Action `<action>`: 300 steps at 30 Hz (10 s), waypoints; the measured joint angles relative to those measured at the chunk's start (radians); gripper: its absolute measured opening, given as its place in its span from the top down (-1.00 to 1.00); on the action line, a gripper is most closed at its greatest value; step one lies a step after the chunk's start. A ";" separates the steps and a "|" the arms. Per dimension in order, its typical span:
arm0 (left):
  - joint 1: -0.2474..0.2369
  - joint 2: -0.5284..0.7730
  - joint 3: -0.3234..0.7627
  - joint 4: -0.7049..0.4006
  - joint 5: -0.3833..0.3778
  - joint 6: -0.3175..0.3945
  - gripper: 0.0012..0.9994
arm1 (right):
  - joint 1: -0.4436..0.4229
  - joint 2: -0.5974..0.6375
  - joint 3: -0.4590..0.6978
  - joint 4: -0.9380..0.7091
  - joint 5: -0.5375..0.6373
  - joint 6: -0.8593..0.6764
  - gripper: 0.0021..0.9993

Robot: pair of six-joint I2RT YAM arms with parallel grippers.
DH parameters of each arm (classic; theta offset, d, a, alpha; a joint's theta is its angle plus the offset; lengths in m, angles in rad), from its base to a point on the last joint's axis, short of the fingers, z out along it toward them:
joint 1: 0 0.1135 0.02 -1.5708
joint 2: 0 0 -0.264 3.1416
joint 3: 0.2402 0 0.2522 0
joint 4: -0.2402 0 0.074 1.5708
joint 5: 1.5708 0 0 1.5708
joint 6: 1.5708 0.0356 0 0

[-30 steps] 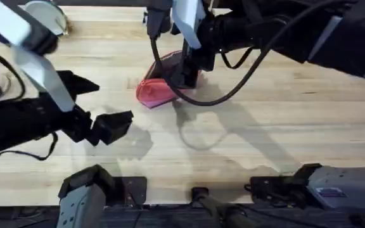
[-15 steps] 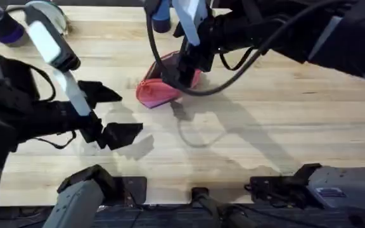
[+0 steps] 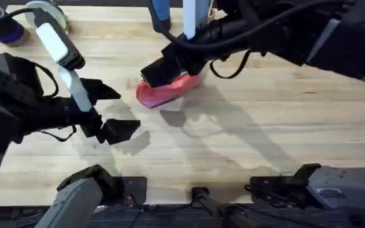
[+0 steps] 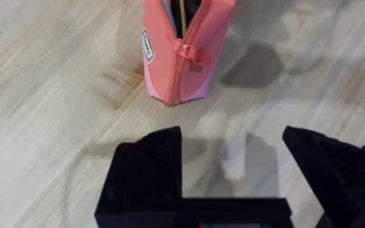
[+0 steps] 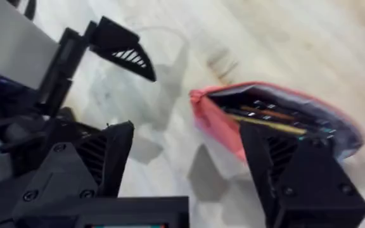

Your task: Unzip the bag, pick up the pens from the table one at a time and place them inside, then zip the bag closed.

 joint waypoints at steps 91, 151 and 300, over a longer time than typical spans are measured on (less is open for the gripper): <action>0.000 0.000 0.000 0.006 -0.004 0.000 -0.99 | 0.248 0.313 -0.001 0.192 0.513 0.613 0.94; 0.000 0.000 0.000 0.140 0.049 0.007 -0.99 | 0.228 0.140 -0.001 0.009 0.449 0.477 -0.75; -0.149 0.495 0.000 0.660 0.311 0.007 -0.99 | 0.099 0.243 -0.002 0.245 0.156 0.609 0.94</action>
